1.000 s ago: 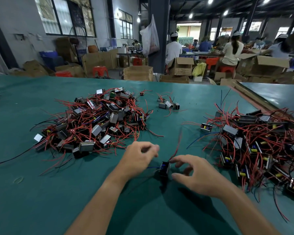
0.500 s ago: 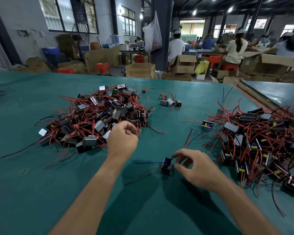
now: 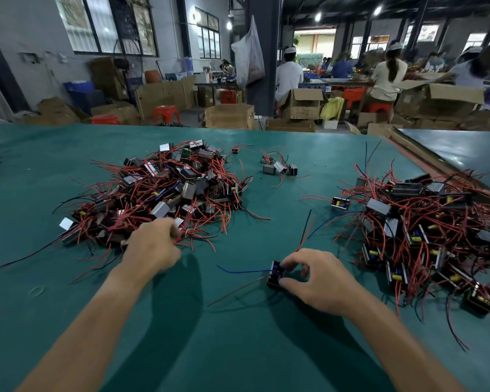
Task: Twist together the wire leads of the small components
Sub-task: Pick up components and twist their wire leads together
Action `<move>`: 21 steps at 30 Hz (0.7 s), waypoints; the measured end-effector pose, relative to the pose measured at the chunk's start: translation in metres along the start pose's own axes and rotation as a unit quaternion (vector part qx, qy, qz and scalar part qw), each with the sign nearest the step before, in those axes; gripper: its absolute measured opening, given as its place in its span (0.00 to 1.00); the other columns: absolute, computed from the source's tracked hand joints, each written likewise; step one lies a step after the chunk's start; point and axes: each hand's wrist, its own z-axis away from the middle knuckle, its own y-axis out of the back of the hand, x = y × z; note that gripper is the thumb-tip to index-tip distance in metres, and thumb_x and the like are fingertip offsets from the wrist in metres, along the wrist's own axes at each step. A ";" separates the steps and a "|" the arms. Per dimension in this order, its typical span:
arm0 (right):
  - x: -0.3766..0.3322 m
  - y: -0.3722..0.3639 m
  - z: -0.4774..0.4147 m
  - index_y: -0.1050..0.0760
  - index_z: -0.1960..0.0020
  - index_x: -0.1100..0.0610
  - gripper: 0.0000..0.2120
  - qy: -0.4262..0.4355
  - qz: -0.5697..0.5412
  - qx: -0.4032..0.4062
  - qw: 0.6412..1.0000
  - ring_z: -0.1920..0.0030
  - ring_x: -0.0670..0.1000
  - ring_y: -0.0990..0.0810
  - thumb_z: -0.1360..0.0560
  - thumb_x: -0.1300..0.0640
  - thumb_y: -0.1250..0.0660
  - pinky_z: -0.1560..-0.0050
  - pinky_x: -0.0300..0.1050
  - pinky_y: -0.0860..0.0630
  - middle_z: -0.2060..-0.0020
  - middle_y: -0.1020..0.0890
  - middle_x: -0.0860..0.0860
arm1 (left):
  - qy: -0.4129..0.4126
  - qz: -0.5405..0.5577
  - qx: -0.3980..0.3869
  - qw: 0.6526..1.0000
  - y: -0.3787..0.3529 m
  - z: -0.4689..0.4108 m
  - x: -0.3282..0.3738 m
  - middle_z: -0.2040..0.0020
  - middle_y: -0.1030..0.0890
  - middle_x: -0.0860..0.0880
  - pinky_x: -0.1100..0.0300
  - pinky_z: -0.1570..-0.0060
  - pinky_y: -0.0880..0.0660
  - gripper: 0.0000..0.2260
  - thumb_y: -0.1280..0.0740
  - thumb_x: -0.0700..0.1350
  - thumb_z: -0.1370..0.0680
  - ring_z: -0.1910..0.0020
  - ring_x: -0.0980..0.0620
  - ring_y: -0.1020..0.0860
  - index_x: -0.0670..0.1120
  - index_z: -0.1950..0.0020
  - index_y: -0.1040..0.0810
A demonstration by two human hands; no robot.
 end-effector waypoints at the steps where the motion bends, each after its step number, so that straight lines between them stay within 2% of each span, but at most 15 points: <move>1: 0.000 0.000 0.000 0.21 0.53 0.42 0.11 -0.008 0.002 0.008 1.000 0.60 0.39 0.26 0.32 0.39 0.29 0.58 0.38 0.31 0.57 0.21 0.38 | -0.034 0.039 0.002 0.999 -0.001 0.003 0.008 0.58 0.19 0.53 0.61 0.60 0.26 0.15 0.30 0.32 0.32 0.60 0.54 0.22 0.50 0.51 0.23; 3: 0.001 0.001 -0.001 0.21 0.56 0.44 0.14 -0.031 0.019 0.030 0.999 0.58 0.41 0.25 0.32 0.35 0.30 0.56 0.40 0.29 0.58 0.20 0.38 | -0.117 0.118 -0.008 0.986 -0.004 0.013 0.030 0.59 0.20 0.54 0.64 0.62 0.23 0.18 0.28 0.31 0.33 0.62 0.57 0.21 0.50 0.50 0.22; 5: 0.004 0.005 -0.001 0.20 0.57 0.46 0.16 -0.070 0.032 0.059 0.995 0.57 0.45 0.24 0.32 0.34 0.31 0.55 0.42 0.28 0.60 0.21 0.39 | -0.176 0.201 -0.038 0.963 -0.011 0.024 0.054 0.57 0.20 0.51 0.64 0.60 0.21 0.18 0.26 0.30 0.33 0.61 0.53 0.20 0.48 0.49 0.22; 8: 0.009 0.013 -0.001 0.21 0.56 0.46 0.15 -0.125 0.040 0.078 0.988 0.56 0.48 0.24 0.30 0.35 0.31 0.55 0.44 0.27 0.61 0.24 0.40 | -0.212 0.268 -0.085 0.936 -0.028 0.036 0.084 0.53 0.20 0.51 0.60 0.58 0.20 0.20 0.23 0.34 0.33 0.60 0.51 0.19 0.49 0.46 0.22; 11: 0.012 0.017 -0.001 0.22 0.48 0.46 0.13 -0.135 0.051 0.082 0.986 0.52 0.50 0.23 0.27 0.40 0.32 0.50 0.47 0.25 0.52 0.23 0.44 | -0.223 0.320 -0.114 0.914 -0.045 0.042 0.098 0.50 0.20 0.51 0.55 0.55 0.19 0.21 0.24 0.34 0.32 0.60 0.52 0.19 0.48 0.42 0.22; 13: 0.011 0.017 -0.001 0.22 0.44 0.45 0.13 -0.106 0.035 0.080 0.991 0.52 0.49 0.24 0.27 0.45 0.30 0.48 0.46 0.26 0.49 0.23 0.44 | -0.236 0.315 -0.090 0.915 -0.055 0.041 0.094 0.49 0.19 0.51 0.56 0.50 0.21 0.21 0.25 0.34 0.30 0.54 0.54 0.19 0.47 0.40 0.22; 16: 0.009 0.012 0.000 0.22 0.43 0.42 0.14 -0.033 0.033 0.044 0.998 0.52 0.46 0.26 0.28 0.50 0.30 0.47 0.42 0.28 0.50 0.24 0.42 | -0.264 0.235 -0.048 0.934 -0.062 0.038 0.079 0.45 0.20 0.56 0.67 0.42 0.29 0.24 0.26 0.36 0.30 0.44 0.60 0.23 0.49 0.35 0.24; 19: 0.006 0.010 0.000 0.19 0.48 0.42 0.08 -0.011 0.042 0.025 0.999 0.54 0.43 0.28 0.27 0.50 0.30 0.49 0.40 0.31 0.52 0.24 0.41 | -0.251 0.209 -0.041 0.944 -0.062 0.033 0.071 0.45 0.19 0.56 0.75 0.47 0.33 0.23 0.27 0.37 0.30 0.45 0.60 0.24 0.49 0.36 0.23; 21: 0.006 0.013 0.001 0.17 0.52 0.44 0.05 -0.014 0.031 0.039 0.999 0.55 0.45 0.26 0.27 0.52 0.30 0.49 0.42 0.28 0.56 0.23 0.42 | -0.242 0.205 -0.044 0.947 -0.064 0.032 0.070 0.50 0.18 0.57 0.77 0.51 0.34 0.19 0.26 0.39 0.29 0.49 0.61 0.23 0.50 0.40 0.21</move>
